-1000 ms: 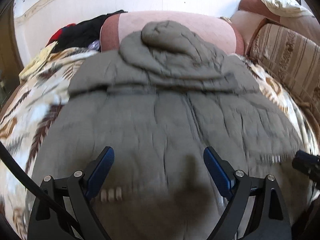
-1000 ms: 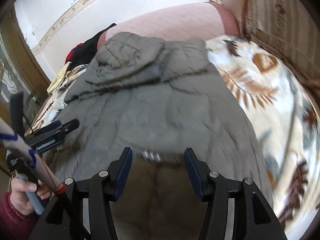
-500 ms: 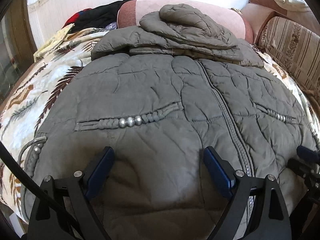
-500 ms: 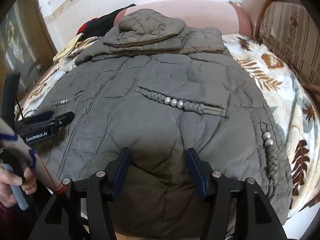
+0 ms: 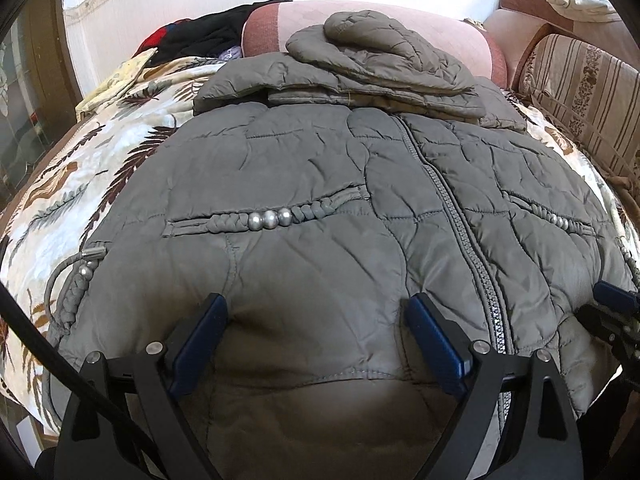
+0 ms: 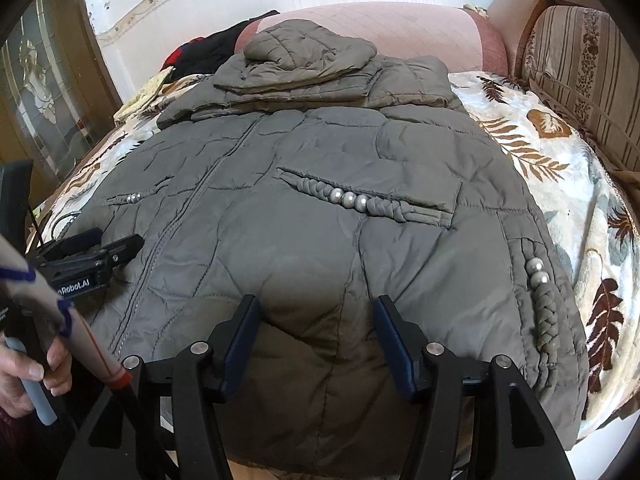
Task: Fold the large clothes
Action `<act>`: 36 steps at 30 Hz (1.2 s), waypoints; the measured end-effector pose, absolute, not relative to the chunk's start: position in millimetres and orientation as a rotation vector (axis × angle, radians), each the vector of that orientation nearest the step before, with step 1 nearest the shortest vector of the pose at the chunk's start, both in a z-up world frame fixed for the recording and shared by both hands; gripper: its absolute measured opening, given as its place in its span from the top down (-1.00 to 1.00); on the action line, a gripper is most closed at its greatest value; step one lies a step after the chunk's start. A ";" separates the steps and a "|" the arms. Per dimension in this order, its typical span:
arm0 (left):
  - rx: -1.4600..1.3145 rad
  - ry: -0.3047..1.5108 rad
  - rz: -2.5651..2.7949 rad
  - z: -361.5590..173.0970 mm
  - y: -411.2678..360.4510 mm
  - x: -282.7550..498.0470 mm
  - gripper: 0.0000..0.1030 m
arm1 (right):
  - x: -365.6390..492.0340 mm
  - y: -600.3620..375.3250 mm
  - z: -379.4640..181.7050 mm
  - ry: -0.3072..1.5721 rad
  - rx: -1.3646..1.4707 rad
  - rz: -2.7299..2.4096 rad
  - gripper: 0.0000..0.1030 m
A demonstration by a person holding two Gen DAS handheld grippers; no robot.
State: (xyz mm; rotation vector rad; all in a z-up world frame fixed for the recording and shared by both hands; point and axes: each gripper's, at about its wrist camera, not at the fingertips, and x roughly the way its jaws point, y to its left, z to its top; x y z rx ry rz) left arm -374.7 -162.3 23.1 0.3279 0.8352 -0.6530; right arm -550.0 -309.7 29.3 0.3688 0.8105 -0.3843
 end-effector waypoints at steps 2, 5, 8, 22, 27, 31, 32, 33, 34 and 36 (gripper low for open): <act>0.331 0.834 -0.656 22.5 -162.6 -374.2 -0.79 | -553.8 -308.4 26.5 0.788 0.362 -0.381 -0.24; 0.344 0.830 -0.658 22.0 -163.9 -374.1 -0.80 | -556.4 -305.6 23.9 0.766 0.345 -0.385 -0.25; 0.345 0.836 -0.654 22.4 -165.0 -374.0 -0.80 | -556.8 -305.4 23.8 0.761 0.338 -0.380 -0.25; 0.225 0.778 -0.672 47.7 -109.7 -381.1 -0.80 | -600.9 -310.1 49.6 0.650 0.385 -0.378 -0.27; -0.020 0.841 -0.573 54.9 -37.0 -352.7 -0.80 | -670.7 -353.7 56.9 0.520 0.602 -0.514 -0.29; -0.217 0.922 -0.445 49.1 15.3 -318.5 -0.80 | -704.2 -391.5 37.7 0.429 0.900 -0.511 -0.31; -0.245 0.945 -0.419 47.0 23.5 -310.1 -0.80 | -707.2 -395.4 34.2 0.419 0.937 -0.515 -0.31; -0.291 0.971 -0.411 43.0 32.1 -302.5 -0.80 | -709.2 -399.4 31.2 0.407 0.974 -0.505 -0.31; -0.319 0.987 -0.405 40.1 36.5 -298.6 -0.80 | -710.1 -400.8 29.5 0.397 0.998 -0.496 -0.31; -0.380 1.023 -0.400 32.2 45.2 -291.9 -0.80 | -708.3 -401.6 30.2 0.390 1.004 -0.498 -0.31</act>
